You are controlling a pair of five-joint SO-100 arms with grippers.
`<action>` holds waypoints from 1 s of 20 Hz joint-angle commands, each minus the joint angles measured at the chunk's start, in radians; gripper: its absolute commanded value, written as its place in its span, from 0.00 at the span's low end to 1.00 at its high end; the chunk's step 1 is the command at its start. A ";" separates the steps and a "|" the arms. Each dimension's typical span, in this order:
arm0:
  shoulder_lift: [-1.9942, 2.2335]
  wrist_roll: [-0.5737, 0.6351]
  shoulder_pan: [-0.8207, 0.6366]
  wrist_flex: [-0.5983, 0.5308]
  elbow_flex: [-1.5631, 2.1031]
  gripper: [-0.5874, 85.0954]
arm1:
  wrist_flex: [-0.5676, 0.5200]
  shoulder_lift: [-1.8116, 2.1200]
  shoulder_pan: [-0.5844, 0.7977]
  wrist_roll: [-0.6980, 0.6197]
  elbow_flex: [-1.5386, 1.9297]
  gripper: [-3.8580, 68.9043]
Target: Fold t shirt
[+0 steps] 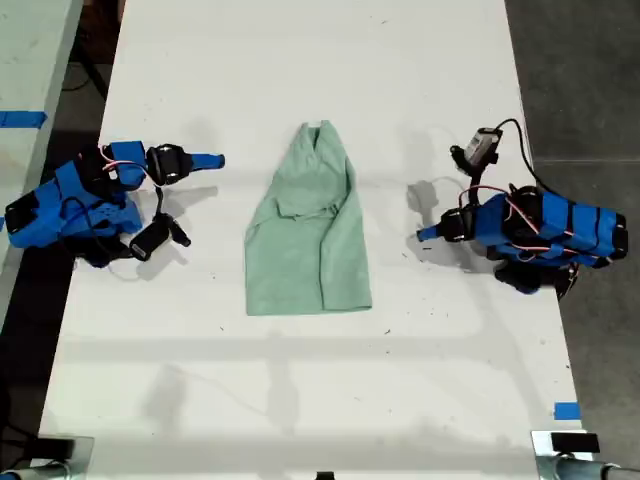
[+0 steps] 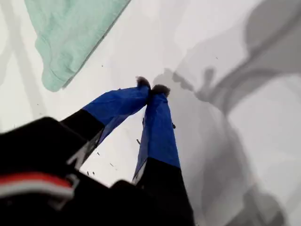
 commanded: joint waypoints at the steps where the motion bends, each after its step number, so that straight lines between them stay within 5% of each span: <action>1: 0.011 -0.020 -0.008 0.000 0.040 0.00 | 0.003 0.011 0.009 0.018 0.054 0.08; 20: 0.011 -0.021 -0.008 0.002 0.040 0.00 | 0.006 0.011 0.005 0.034 0.054 0.08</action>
